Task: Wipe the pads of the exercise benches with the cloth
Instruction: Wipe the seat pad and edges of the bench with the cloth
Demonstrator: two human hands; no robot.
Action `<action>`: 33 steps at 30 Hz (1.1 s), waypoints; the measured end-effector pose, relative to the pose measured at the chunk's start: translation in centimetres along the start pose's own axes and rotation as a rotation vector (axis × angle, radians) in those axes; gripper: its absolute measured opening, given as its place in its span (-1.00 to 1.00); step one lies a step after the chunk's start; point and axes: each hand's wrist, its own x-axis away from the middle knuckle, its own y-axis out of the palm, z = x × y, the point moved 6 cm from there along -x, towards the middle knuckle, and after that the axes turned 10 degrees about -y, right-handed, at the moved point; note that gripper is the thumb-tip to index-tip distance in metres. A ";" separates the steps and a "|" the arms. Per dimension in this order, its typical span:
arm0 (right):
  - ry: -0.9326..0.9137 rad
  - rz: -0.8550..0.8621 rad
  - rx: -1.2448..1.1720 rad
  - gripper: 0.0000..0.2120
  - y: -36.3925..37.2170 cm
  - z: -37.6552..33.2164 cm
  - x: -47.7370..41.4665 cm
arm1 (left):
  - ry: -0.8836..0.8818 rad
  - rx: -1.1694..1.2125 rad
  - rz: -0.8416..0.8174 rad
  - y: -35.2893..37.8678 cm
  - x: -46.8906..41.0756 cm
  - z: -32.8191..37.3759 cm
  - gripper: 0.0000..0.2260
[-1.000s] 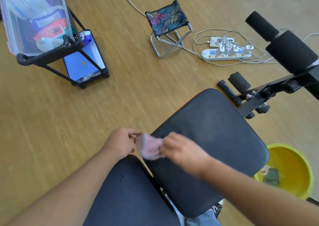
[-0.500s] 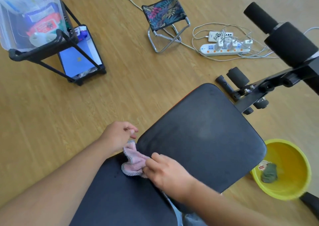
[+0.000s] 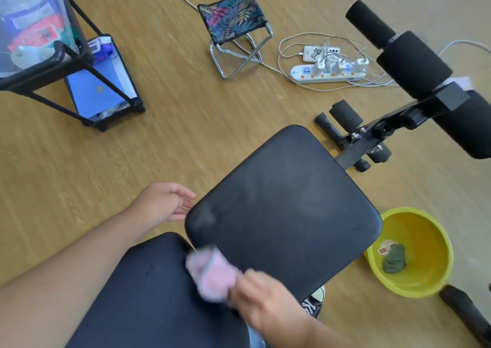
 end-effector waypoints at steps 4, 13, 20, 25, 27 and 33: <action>-0.132 -0.026 0.176 -0.83 -3.3 4.6 3.0 | -0.036 0.008 0.008 -0.2 0.0 0.0 -0.62; 0.549 0.109 0.156 -0.71 -5.6 10.5 -13.2 | -0.084 0.024 0.007 -1.1 0.2 -0.9 -0.70; -0.194 -0.487 0.316 -0.49 -0.1 3.2 -18.2 | -0.158 -0.031 0.018 -1.3 0.3 -2.7 -0.84; 0.419 -0.652 0.452 -0.62 -11.0 21.0 -18.0 | -0.048 -0.101 -0.005 -1.0 -0.1 -2.2 -0.72; 0.564 -0.619 0.398 -0.64 -12.7 22.7 -17.4 | -0.025 -0.078 0.007 -1.2 -0.3 -2.0 -0.74; 0.064 -0.618 0.117 -0.62 -2.0 6.8 -18.4 | -0.050 -0.107 0.004 -1.4 -0.1 -1.3 -0.79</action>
